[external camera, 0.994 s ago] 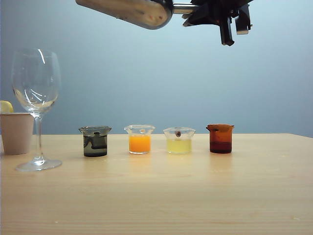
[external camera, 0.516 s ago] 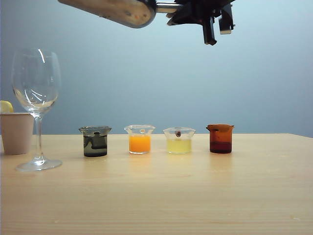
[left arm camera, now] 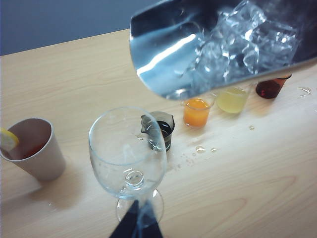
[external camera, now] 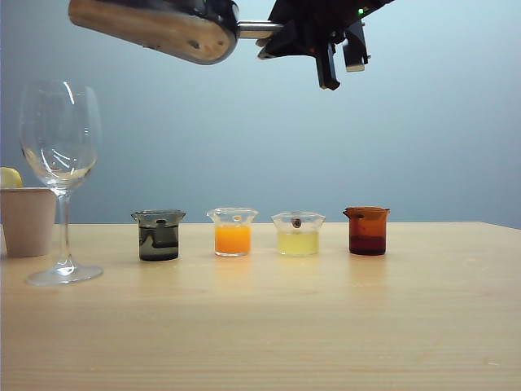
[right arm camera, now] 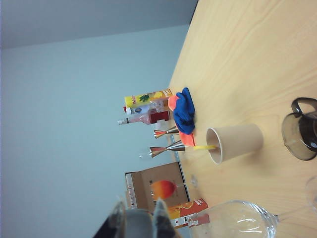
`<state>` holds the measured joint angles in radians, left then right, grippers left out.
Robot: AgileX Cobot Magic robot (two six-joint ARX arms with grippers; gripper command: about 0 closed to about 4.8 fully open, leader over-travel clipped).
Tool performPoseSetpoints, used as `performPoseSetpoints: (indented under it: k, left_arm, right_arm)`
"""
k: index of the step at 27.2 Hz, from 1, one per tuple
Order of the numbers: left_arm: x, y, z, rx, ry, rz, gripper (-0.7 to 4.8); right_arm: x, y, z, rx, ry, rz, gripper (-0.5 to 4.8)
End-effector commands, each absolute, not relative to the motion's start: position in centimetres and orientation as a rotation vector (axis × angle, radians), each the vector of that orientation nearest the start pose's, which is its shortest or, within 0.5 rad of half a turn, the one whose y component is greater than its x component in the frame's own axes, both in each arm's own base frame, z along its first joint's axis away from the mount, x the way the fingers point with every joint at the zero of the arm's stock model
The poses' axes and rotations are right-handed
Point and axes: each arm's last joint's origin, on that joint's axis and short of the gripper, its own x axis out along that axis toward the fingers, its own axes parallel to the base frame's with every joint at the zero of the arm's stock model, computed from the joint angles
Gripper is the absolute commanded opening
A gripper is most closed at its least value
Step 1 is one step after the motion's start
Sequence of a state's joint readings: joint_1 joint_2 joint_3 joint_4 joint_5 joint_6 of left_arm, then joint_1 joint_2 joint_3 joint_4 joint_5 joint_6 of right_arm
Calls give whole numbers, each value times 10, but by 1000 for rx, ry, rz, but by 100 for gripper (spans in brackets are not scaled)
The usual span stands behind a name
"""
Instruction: Pick up the ice scoop on the desk filled with ice cubes, pour the ice into the goblet, and finally put the scoop back on the table.
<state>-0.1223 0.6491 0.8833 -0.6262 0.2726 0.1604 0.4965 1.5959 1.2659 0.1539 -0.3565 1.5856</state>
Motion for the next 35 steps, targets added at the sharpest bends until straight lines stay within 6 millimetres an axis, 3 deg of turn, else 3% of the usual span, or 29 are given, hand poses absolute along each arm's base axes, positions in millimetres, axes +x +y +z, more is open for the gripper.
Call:
performPoseSetpoints:
  k: [1, 7, 35]
  left_arm:
    - [120, -23, 344, 124, 349, -423, -5]
    - [120, -23, 344, 124, 350, -423, -5]
    - [119, -23, 343, 123, 364, -421, -5]
  right_arm:
    - [322, 195, 338, 1466, 786, 569, -5]
    - [332, 208, 343, 1450, 777, 589, -5]
    - [332, 216, 333, 1358, 758, 514, -5]
